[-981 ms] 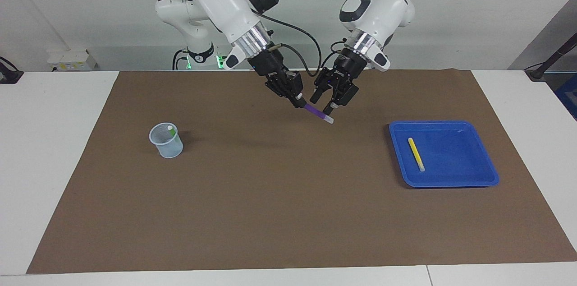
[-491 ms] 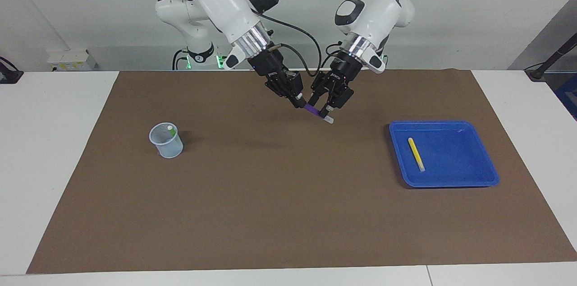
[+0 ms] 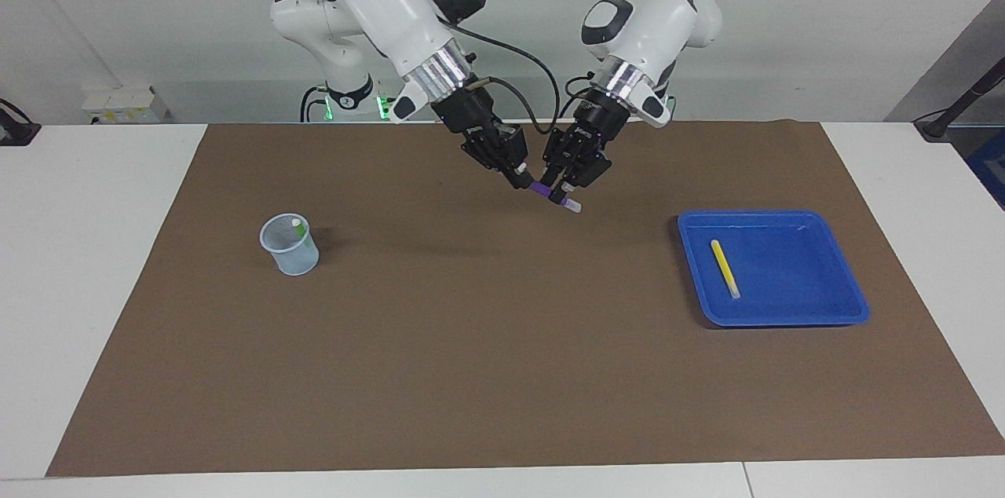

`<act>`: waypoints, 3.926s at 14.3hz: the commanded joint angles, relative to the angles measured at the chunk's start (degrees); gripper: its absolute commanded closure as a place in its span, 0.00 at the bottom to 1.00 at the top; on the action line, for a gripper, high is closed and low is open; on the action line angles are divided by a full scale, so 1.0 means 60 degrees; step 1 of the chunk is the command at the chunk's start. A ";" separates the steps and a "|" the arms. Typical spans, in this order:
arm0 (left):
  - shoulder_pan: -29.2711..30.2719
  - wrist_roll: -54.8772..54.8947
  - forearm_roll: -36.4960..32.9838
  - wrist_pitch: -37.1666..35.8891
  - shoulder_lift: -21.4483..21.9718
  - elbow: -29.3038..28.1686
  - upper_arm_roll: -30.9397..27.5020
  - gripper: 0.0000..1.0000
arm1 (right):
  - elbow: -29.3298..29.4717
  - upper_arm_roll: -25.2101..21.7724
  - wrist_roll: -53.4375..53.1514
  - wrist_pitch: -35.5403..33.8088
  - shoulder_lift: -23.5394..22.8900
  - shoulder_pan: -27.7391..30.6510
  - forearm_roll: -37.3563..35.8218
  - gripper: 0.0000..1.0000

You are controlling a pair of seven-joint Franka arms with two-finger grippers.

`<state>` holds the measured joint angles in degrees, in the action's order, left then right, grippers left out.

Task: Right arm passes pens to left for tray arrangement
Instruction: 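Close the left gripper on the purple pen while the right gripper releases, then lower the purple pen into the blue tray with the left gripper, then open the left gripper and lift it from the tray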

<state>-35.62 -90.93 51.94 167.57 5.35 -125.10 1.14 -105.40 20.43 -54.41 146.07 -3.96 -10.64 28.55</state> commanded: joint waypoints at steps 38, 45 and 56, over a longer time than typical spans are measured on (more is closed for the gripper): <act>0.5524 1.2936 -0.5181 -0.9501 0.0604 0.0679 -0.0205 1.00 | -0.2618 -0.0035 1.1133 -0.4571 0.1056 0.4967 -0.4802 0.11; 0.6594 1.6089 -0.7087 -0.8902 -0.0347 0.0752 -0.0205 1.00 | -0.3132 -0.0021 1.1133 -0.3984 0.0982 0.5157 -0.4802 0.16; 0.7151 1.6985 -0.8114 -0.6983 -0.1988 0.0825 -0.0205 1.00 | -0.3367 -0.0021 1.1104 -0.3516 0.0836 0.5172 -0.4802 0.35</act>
<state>5.89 9.85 4.89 123.90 -4.43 -121.25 -0.58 -124.46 19.58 11.84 123.34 0.89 19.25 0.71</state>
